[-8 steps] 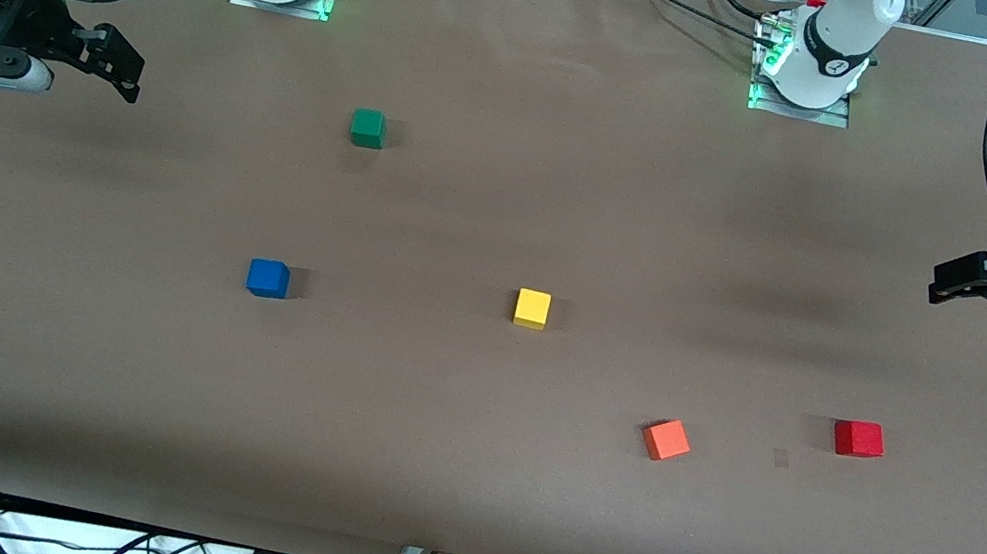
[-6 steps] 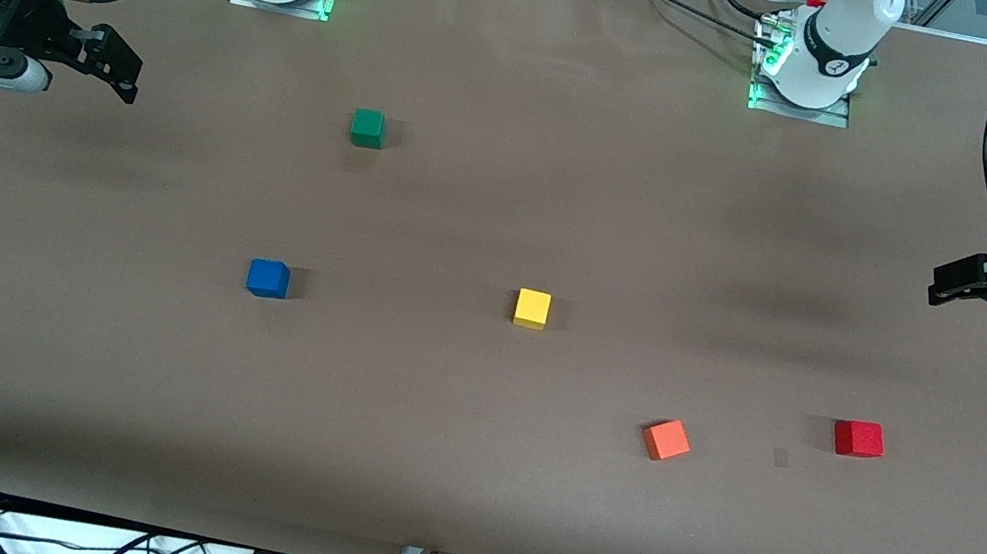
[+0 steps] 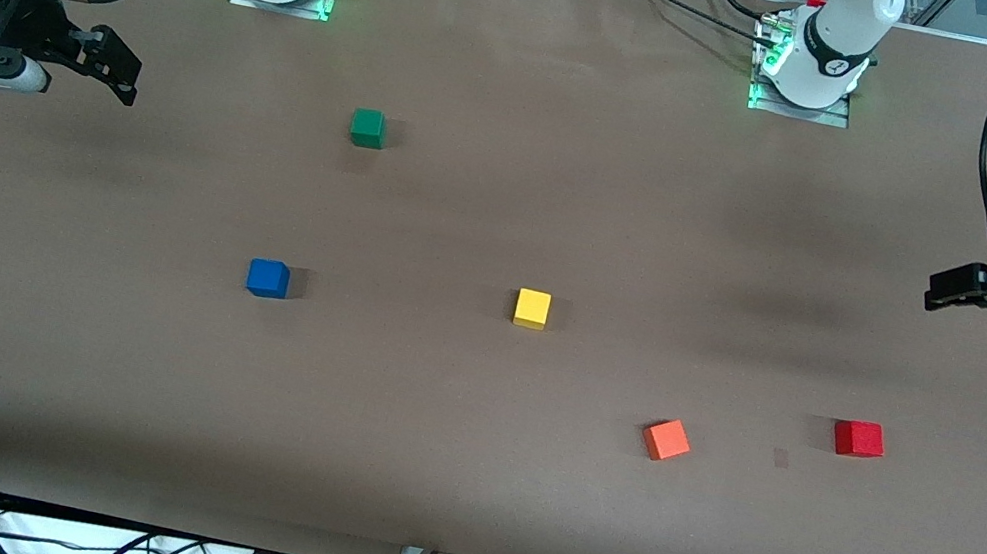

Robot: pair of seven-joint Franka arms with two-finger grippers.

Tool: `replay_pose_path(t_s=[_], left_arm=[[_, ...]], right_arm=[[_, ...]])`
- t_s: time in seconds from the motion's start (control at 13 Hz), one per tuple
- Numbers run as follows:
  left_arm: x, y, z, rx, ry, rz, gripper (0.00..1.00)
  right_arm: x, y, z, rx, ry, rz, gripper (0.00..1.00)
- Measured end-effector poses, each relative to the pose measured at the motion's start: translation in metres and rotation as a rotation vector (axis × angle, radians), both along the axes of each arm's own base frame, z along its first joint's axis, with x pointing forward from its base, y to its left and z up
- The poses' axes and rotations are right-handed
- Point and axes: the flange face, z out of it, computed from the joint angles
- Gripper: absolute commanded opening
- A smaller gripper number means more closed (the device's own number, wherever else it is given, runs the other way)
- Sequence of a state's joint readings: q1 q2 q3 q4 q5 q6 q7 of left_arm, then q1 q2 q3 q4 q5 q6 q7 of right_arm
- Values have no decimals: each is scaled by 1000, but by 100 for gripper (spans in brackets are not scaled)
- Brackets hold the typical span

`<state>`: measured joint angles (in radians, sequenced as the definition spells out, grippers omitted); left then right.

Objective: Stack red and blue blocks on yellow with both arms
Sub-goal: 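Move the left gripper down over the red cube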

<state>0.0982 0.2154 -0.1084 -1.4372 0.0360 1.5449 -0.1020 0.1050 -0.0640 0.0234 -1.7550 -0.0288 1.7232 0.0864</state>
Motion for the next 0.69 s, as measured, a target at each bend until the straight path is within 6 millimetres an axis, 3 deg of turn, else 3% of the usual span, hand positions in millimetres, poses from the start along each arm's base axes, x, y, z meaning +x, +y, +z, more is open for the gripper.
replay_pose_path(t_s=[0.31,0.69], left_arm=[[37,53,-67,-12,24,66,100],[74,63,-168,1,29,61,100]], right_arm=[[0,0,0,1,-4,0,100],[1,0,1,5,-11,0,100]])
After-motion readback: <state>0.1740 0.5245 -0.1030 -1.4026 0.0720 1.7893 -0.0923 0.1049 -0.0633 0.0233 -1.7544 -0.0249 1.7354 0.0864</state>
